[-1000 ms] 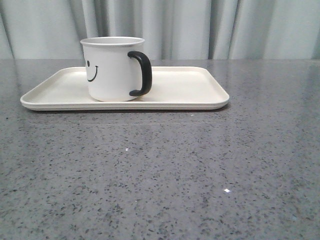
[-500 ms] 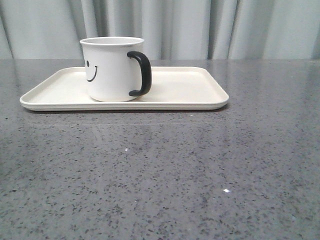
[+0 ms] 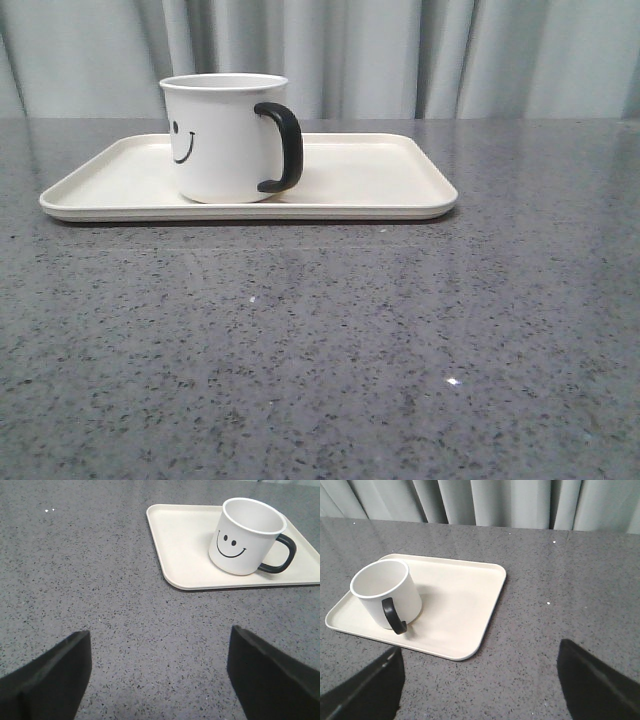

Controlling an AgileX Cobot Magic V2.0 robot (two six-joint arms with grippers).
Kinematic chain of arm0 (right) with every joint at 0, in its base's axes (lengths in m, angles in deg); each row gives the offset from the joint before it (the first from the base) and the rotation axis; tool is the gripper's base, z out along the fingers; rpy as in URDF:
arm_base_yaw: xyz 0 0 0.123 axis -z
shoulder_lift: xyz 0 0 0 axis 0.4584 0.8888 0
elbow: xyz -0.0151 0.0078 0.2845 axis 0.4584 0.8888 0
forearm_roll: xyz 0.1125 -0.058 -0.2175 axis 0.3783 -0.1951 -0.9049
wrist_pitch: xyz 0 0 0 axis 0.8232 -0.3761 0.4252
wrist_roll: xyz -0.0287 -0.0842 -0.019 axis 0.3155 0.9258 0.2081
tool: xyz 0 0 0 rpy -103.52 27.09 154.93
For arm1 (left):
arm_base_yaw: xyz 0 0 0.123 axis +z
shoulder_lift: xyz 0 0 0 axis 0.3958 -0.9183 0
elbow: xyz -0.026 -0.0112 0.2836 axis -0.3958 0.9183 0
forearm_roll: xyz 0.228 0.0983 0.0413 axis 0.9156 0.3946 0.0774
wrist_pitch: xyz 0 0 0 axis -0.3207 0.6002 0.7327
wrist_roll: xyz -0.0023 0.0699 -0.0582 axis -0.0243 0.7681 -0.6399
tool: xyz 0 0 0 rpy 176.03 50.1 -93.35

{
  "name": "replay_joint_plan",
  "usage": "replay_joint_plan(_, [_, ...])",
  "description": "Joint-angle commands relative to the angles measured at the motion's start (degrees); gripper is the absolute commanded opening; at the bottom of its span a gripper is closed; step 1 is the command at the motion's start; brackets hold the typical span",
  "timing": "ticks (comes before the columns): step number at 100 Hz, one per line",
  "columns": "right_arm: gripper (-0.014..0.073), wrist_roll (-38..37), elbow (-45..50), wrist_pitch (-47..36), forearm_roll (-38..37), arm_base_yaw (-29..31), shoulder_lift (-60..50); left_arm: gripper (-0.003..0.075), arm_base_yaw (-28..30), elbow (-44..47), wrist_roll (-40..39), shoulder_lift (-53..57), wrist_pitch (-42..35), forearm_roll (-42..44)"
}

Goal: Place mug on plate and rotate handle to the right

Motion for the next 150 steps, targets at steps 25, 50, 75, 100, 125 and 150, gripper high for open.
replay_joint_plan(25, [0.0616,2.4,-13.1,-2.5,3.4,-7.9,12.7,0.0547,0.1,-1.3,-0.6,-0.7,-7.8,-0.1])
replay_joint_plan(50, [0.0616,2.3,-22.2,-4.9,3.1,-19.8,28.3,0.0547,0.1,-1.3,-0.6,-0.7,-8.2,-0.1])
replay_joint_plan(75, [0.0616,-1.3,-35.0,-5.3,-1.2,-24.0,45.4,0.0547,0.1,-1.3,-0.6,-0.7,-8.2,-0.1])
replay_joint_plan(100, [0.0616,-15.4,-49.5,3.8,-17.1,-25.4,57.9,0.0547,0.1,-1.3,-0.6,-0.7,-8.2,-0.1])
replay_joint_plan(125, [0.0616,-22.6,-57.5,7.5,-26.2,-29.4,65.1,0.0547,0.1,-1.3,-0.6,-0.7,-8.2,-0.1])
replay_joint_plan(150, [0.0615,-23.4,-57.6,6.9,-26.2,-30.1,68.4,0.0547,0.1,-1.3,-0.6,-0.7,-8.2,-0.1])
